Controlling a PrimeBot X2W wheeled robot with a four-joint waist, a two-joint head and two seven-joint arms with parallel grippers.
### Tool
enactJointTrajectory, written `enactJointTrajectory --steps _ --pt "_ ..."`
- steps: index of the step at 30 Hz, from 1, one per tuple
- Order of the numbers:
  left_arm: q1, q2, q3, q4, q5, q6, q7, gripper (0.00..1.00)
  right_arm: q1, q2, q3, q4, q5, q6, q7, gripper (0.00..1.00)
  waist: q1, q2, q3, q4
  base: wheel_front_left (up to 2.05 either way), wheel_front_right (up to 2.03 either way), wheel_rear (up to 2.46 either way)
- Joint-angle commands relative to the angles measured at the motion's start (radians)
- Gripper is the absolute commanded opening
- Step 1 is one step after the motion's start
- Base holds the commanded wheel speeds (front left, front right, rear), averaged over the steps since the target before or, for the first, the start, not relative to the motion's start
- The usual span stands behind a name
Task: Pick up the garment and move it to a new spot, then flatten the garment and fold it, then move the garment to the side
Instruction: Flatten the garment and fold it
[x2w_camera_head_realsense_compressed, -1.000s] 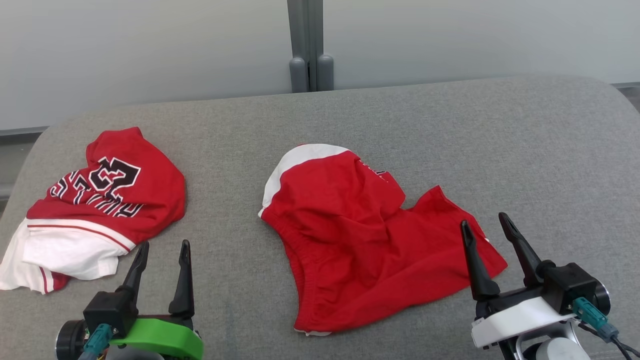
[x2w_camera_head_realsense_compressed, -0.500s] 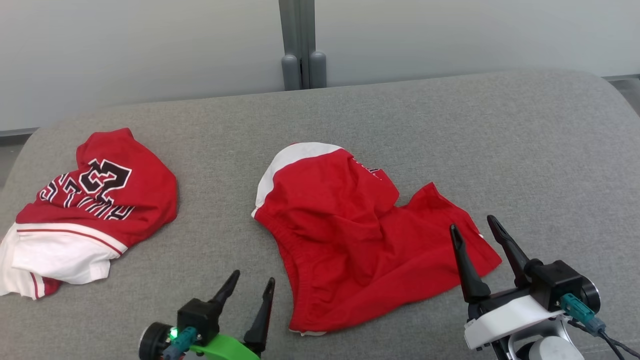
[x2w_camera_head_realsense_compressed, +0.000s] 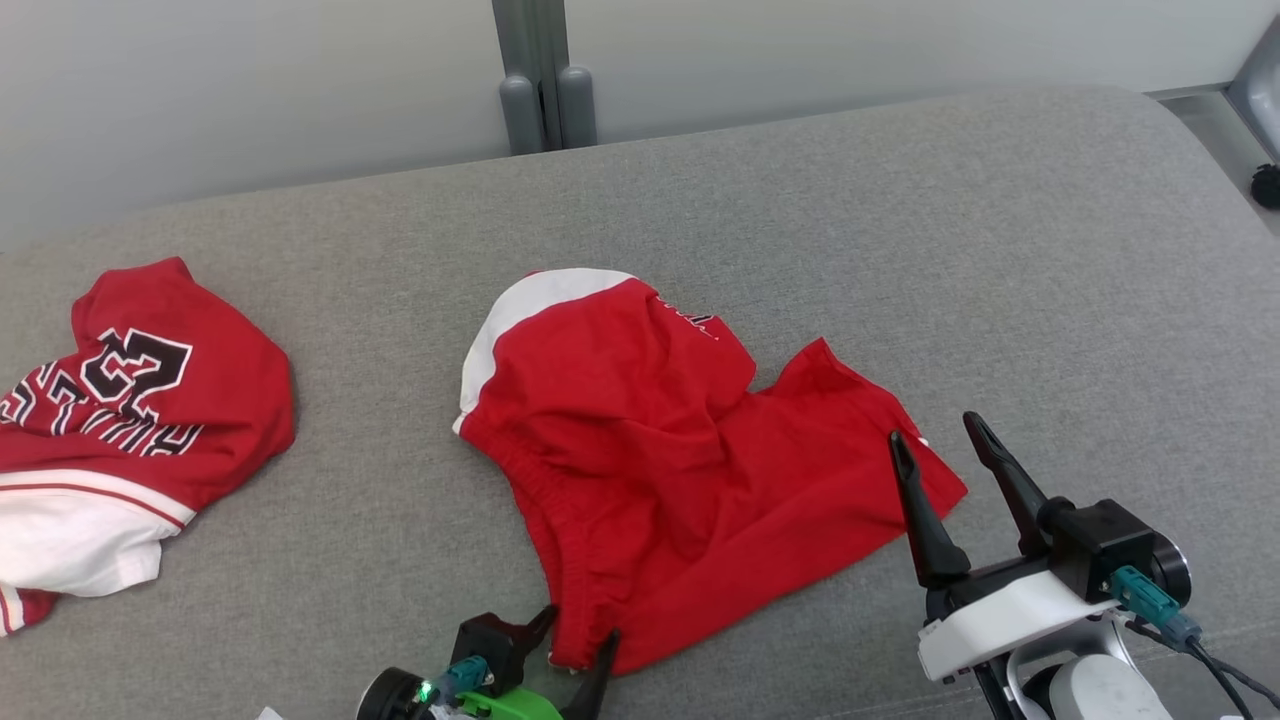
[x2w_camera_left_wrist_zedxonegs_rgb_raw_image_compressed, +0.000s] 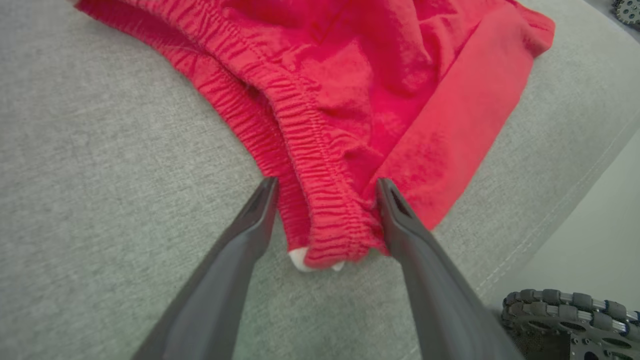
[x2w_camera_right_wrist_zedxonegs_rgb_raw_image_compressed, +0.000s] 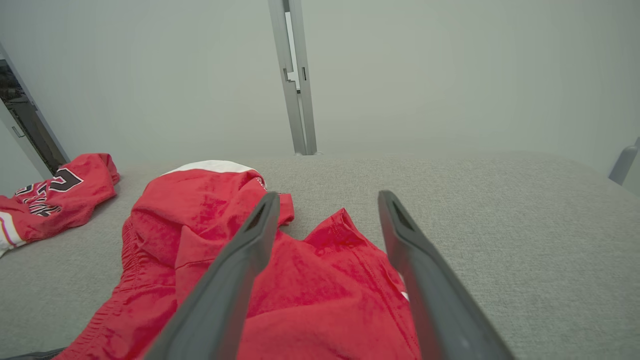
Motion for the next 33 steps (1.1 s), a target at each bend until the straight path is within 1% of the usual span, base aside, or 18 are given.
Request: enactJointTrajectory --steps 1,2,3,5,7,13,18,21,22,23,24,27,33 --pt "-0.022 -0.005 -0.006 0.018 -0.011 -0.006 -0.007 0.93 -0.013 0.0 -0.001 -0.001 -0.002 0.0 -0.003 1.0 0.0 -0.0001 0.008 -0.01 0.0 0.0 0.0" --pt "-0.028 -0.009 -0.007 0.029 -0.019 -0.007 -0.011 0.68 -0.014 0.001 -0.001 0.0 -0.003 0.0 -0.004 1.0 0.0 -0.0001 0.009 -0.012 0.0 0.0 0.0" --pt "-0.037 -0.012 -0.011 0.041 -0.025 -0.008 -0.017 0.0 -0.015 0.001 0.001 0.002 -0.002 0.0 -0.006 1.0 0.0 -0.0001 0.01 -0.015 0.0 0.0 0.0" --pt "-0.057 -0.013 -0.013 0.05 -0.034 -0.01 -0.04 0.0 -0.016 0.0 0.001 0.004 -0.002 0.0 -0.009 1.0 0.0 -0.0001 0.011 -0.019 0.0 0.0 0.0" --pt "-0.073 -0.013 0.007 0.05 -0.052 -0.011 -0.065 0.0 -0.016 0.0 -0.002 0.005 -0.003 0.0 -0.012 1.0 0.0 -0.0001 0.01 -0.019 0.0 0.0 0.0" --pt "-0.117 0.033 0.084 0.033 -0.075 0.006 -0.103 0.0 -0.01 -0.001 -0.011 0.016 -0.007 0.0 -0.016 1.0 0.0 -0.0001 0.005 -0.008 0.0 0.0 0.0" --pt "-0.106 0.077 0.144 0.027 -0.09 0.029 -0.109 0.0 -0.014 0.003 -0.014 0.04 -0.01 0.0 -0.017 1.0 0.0 -0.0001 -0.001 -0.009 0.0 0.0 0.0" --pt "-0.092 0.084 0.157 0.032 -0.09 0.028 -0.111 0.0 -0.016 0.004 -0.014 0.053 -0.009 0.0 -0.02 1.0 0.0 -0.0001 -0.005 -0.013 0.0 0.0 0.0" --pt "-0.089 0.084 0.16 0.035 -0.089 0.027 -0.11 0.21 -0.017 0.003 -0.013 0.059 -0.008 0.0 -0.022 1.0 0.0 -0.0001 -0.007 -0.015 0.0 0.0 0.0" --pt "-0.088 0.082 0.163 0.032 -0.089 0.027 -0.11 0.46 -0.018 0.003 -0.013 0.062 -0.007 0.0 -0.024 1.0 0.0 -0.0001 -0.008 -0.016 0.0 0.0 0.0" --pt "-0.088 0.079 0.171 0.019 -0.083 0.031 -0.11 1.0 -0.018 0.004 -0.013 0.065 -0.006 0.0 -0.025 1.0 0.0 -0.0001 -0.011 -0.017 0.0 0.0 0.0" --pt "-0.07 0.068 0.194 -0.026 -0.064 0.039 -0.11 1.0 -0.012 0.005 -0.018 0.071 -0.004 0.0 -0.025 1.0 0.0 -0.0001 -0.02 -0.012 0.0 0.0 0.0" --pt "-0.013 0.063 0.279 -0.155 -0.008 0.064 -0.11 1.0 0.004 0.004 -0.023 0.08 -0.003 0.0 -0.031 1.0 0.0 -0.0001 -0.043 0.009 0.0 0.0 0.0"
